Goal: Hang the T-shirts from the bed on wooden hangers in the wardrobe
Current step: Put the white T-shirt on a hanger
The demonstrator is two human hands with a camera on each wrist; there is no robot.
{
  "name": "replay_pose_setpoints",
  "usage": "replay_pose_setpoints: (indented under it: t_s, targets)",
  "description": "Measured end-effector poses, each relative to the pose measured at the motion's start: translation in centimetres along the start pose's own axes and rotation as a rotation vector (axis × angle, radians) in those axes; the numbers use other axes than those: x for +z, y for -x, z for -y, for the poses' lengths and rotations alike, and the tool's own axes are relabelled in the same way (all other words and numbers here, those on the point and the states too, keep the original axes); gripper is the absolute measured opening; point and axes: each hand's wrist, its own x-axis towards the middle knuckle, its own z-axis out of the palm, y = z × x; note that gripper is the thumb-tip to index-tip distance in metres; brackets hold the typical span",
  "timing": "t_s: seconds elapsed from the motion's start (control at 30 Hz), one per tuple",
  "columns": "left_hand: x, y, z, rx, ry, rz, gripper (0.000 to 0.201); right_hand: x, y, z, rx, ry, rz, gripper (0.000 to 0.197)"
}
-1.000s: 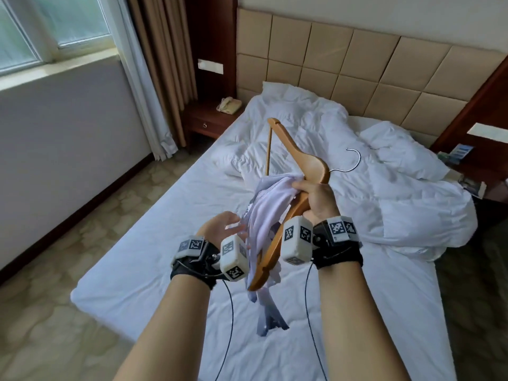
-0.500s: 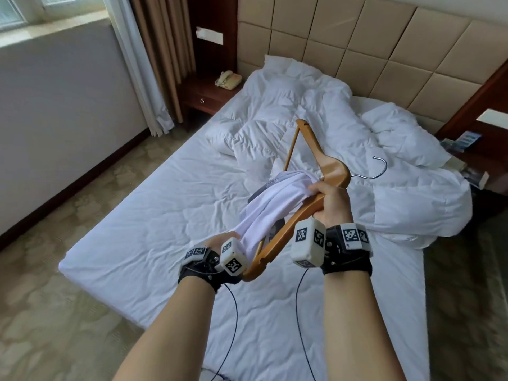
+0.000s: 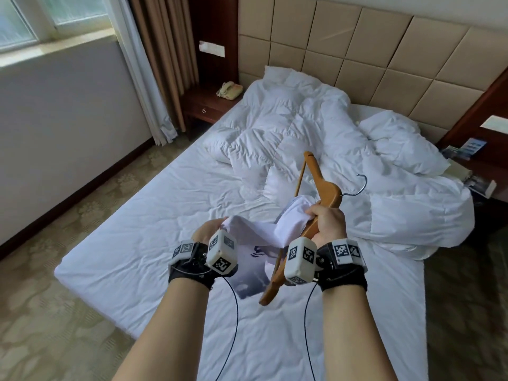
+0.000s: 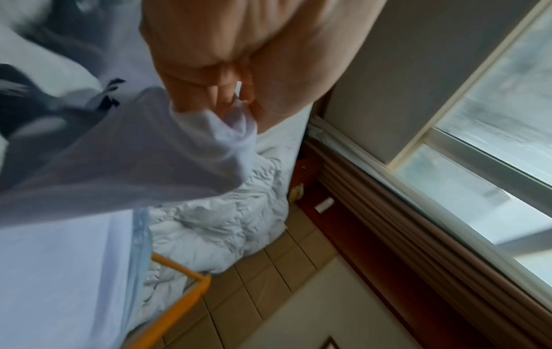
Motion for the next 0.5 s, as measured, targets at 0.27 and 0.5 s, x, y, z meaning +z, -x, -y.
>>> replay_pose_setpoints:
  t_s: [0.27,0.5]
  targets:
    - [4.7,0.5,-2.6,0.072,0.254,0.145,0.037,-1.2,-2.1,-1.6,0.021,0.024,0.064,0.01]
    - [7.9,1.7,-2.2,0.194,0.157,0.263,0.041,-1.8,-2.0,-1.1,0.011,-0.06,0.265,0.014]
